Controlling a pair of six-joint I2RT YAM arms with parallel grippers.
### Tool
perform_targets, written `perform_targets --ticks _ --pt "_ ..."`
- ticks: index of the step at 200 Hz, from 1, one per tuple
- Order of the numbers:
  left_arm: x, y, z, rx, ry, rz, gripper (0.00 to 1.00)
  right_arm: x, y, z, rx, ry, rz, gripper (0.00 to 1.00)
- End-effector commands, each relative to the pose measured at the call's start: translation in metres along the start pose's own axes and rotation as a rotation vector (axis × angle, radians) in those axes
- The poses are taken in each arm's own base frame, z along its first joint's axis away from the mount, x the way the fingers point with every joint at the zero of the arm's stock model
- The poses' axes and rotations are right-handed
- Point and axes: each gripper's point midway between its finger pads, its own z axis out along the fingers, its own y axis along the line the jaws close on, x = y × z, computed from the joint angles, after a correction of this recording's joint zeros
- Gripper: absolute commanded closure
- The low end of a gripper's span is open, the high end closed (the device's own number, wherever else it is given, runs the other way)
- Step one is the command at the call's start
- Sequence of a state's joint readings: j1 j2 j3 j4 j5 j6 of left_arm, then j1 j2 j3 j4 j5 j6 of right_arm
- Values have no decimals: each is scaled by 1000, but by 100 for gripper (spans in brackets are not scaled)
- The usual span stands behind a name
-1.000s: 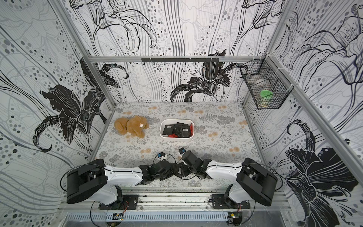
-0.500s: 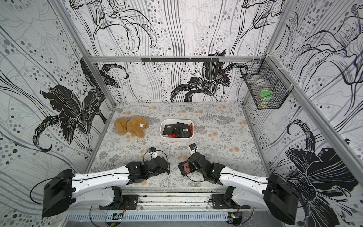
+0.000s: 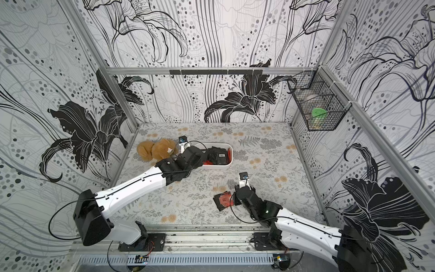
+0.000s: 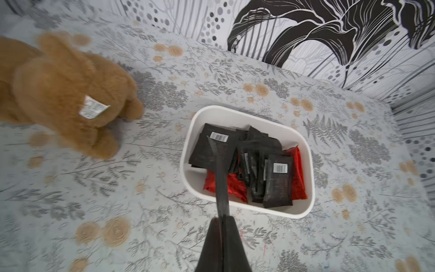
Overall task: Put the tea bags into the storage box
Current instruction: Place the tea bag in the storage box.
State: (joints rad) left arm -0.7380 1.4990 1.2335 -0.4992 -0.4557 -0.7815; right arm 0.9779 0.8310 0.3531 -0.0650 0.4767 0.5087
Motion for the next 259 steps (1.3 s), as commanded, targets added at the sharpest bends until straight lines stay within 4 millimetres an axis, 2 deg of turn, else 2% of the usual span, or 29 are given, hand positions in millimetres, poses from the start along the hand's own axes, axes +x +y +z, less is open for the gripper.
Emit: perform_targets --ticks 1,31,60,102,136,174,183,196,210,237,259 --pt "-18 -56 27 304 61 -90 100 8 -7 0 28 11 -3 82" --pt "-16 -75 67 395 138 -157 100 7 -7 -1 23 11 -2 82" --pt "-9 -86 95 475 182 -208 100 7 -4 -1 8 11 -3 81" --pt "3 -75 126 471 214 -263 100 10 -2 1 -1 21 -14 80" --pt "11 -42 143 380 218 -280 98 16 8 7 -35 58 -40 77" --pt "7 -10 136 296 186 -273 78 25 20 18 -58 129 -80 78" --pt "2 -6 131 278 167 -267 67 27 21 20 -61 140 -87 78" --pt "-7 2 124 242 135 -252 61 29 23 22 -60 151 -92 78" --pt "-17 12 113 196 102 -240 49 32 22 24 -52 163 -97 78" --pt "-37 32 86 120 17 -240 41 35 22 27 -43 183 -103 78" --pt "-35 36 63 164 8 -258 39 40 24 31 -38 210 -111 77"
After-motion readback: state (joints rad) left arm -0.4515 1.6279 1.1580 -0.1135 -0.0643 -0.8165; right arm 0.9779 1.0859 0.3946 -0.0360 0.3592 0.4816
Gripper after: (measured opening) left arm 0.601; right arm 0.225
